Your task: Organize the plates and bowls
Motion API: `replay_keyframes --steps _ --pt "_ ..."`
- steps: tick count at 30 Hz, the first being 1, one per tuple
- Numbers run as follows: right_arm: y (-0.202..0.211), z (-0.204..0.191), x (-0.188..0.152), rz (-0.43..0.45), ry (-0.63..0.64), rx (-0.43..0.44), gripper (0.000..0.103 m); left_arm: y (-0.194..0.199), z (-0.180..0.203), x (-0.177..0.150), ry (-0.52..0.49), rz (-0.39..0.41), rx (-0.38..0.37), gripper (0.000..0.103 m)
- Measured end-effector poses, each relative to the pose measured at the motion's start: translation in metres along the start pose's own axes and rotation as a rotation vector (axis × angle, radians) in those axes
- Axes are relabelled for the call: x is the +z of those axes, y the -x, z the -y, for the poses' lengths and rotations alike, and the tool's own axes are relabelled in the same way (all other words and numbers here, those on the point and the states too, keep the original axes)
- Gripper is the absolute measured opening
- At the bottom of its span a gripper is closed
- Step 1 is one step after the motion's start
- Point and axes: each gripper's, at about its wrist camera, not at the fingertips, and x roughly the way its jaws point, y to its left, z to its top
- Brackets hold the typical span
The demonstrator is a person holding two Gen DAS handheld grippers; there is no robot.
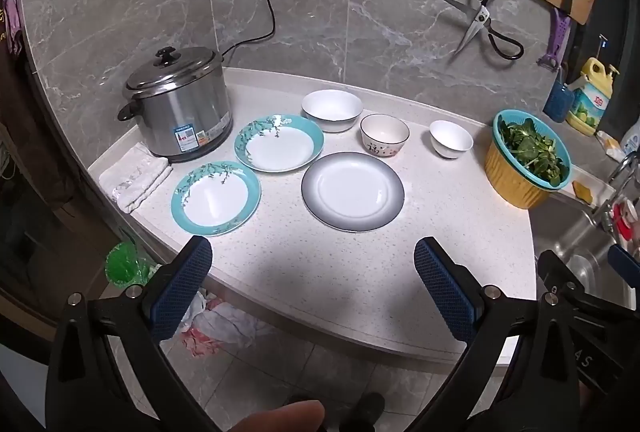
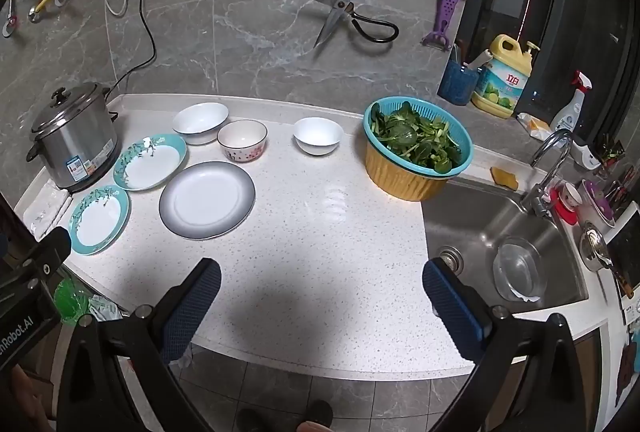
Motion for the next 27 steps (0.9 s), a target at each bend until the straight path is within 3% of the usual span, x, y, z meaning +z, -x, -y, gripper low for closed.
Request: replay_keyframes --steps 27 --pt "-0.0057 -0.0048 0.0035 -0.005 0.010 -0.012 0.103 -0.0070 -0.0051 -0.0026 0.008 -0.015 -0.008 0.103"
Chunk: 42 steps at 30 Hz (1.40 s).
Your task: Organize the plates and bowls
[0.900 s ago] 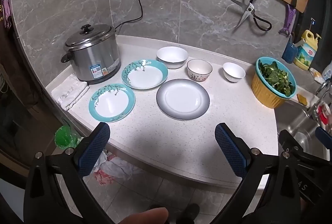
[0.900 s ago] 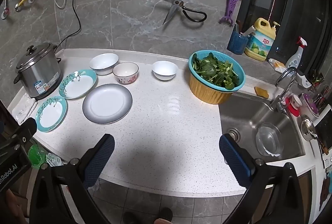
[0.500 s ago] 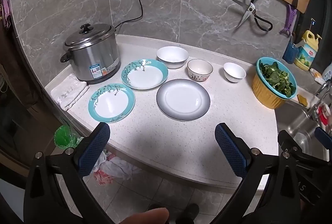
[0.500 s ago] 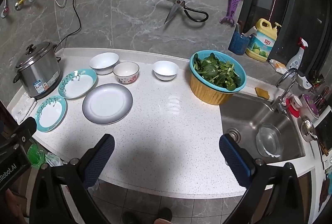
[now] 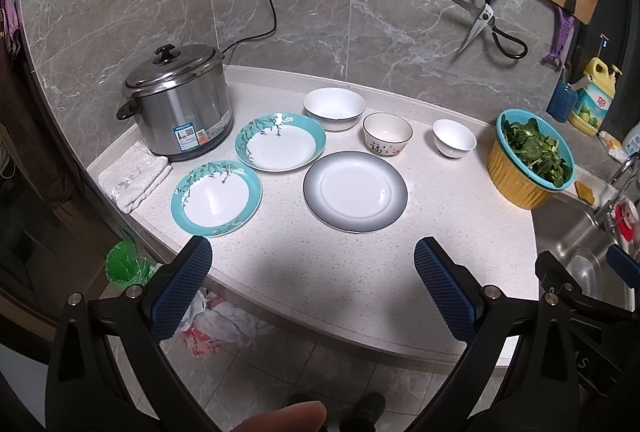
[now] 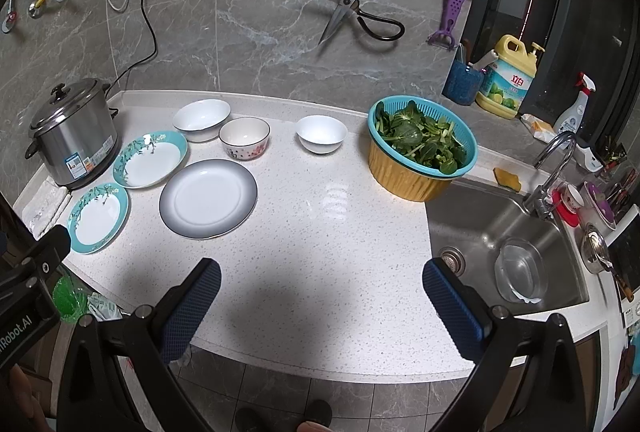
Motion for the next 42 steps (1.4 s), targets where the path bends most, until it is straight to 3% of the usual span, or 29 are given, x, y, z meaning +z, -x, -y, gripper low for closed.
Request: replay_keyframes --steps 42 --pt "-0.004 -0.002 0.002 -0.009 0.001 0.000 0.103 -0.021 -0.006 -0.006 -0.003 -0.009 -0.001 0.103"
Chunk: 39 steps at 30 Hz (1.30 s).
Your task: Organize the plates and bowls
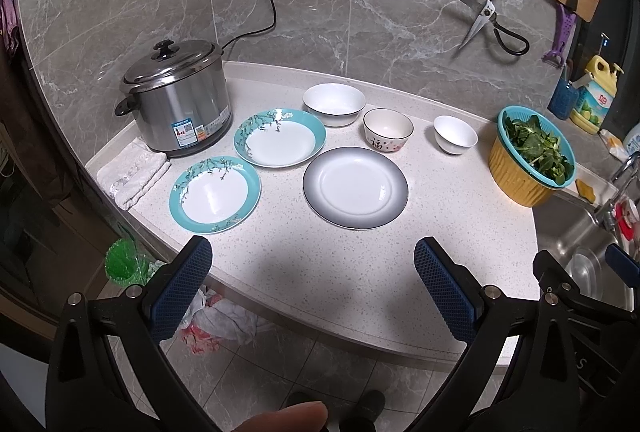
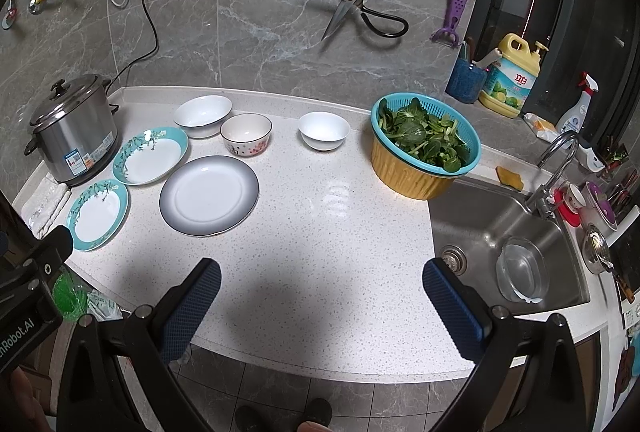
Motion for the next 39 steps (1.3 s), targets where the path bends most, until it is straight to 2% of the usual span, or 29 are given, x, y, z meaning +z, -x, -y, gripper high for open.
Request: replay_keyframes --steps 39 --pt "-0.0029 -0.0024 0.0029 -0.004 0.002 -0.001 0.103 -0.0023 0.0005 -0.0015 0.000 -0.004 0.001 0.103"
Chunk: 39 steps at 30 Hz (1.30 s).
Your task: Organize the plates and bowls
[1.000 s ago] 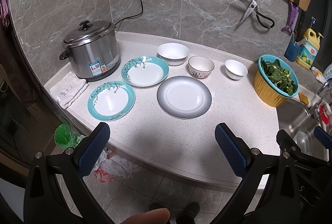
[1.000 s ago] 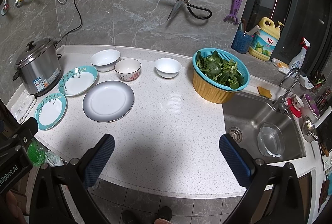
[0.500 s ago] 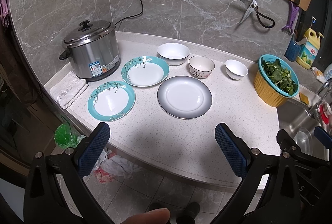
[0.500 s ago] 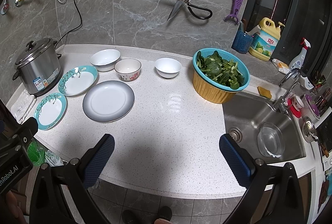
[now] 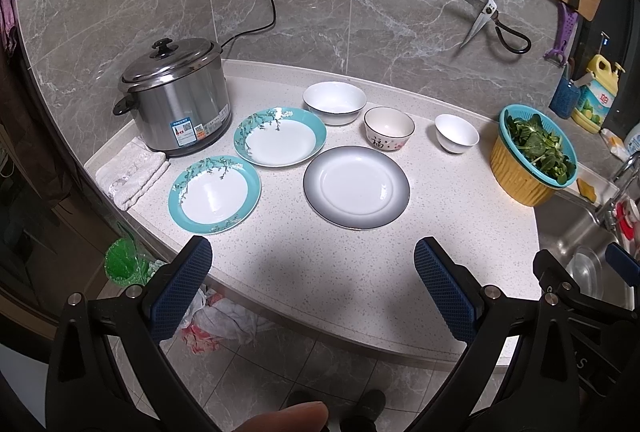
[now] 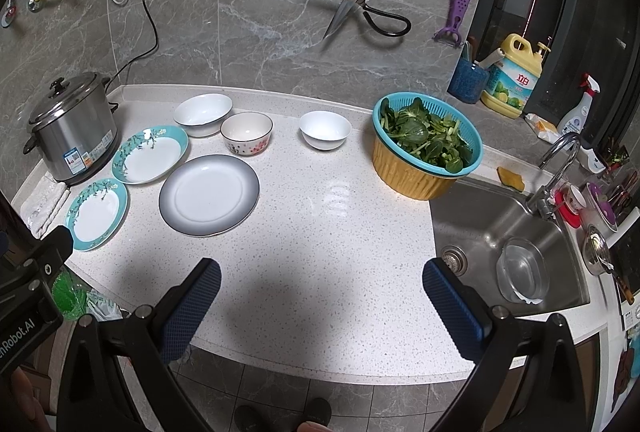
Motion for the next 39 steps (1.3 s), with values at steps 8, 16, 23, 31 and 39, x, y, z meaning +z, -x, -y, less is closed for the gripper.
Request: replay_keyframes --steps 8,16,23,31,39 --pt "-0.002 -0.004 0.006 -0.002 0.000 -0.001 0.103 -0.008 0.000 -0.002 -0.001 -0.003 -0.001 0.103" --pt "-0.020 -0.004 -0.005 -0.015 -0.003 -0.013 0.103 -0.039 -0.010 -0.002 0.014 -0.043 -0.037 0.103" --pt "-0.054 0.000 0.009 -0.026 -0.016 0.110 0.103 -0.116 -0.025 -0.015 0.042 -0.171 -0.134 0.102" --pt "-0.168 0.023 0.043 -0.104 -0.043 0.395 0.095 -0.233 -0.032 -0.014 0.194 -0.306 -0.226 0.094" --pt "-0.279 0.010 0.080 -0.250 -0.036 0.698 0.075 -0.326 -0.030 0.004 0.321 -0.359 -0.332 0.095"
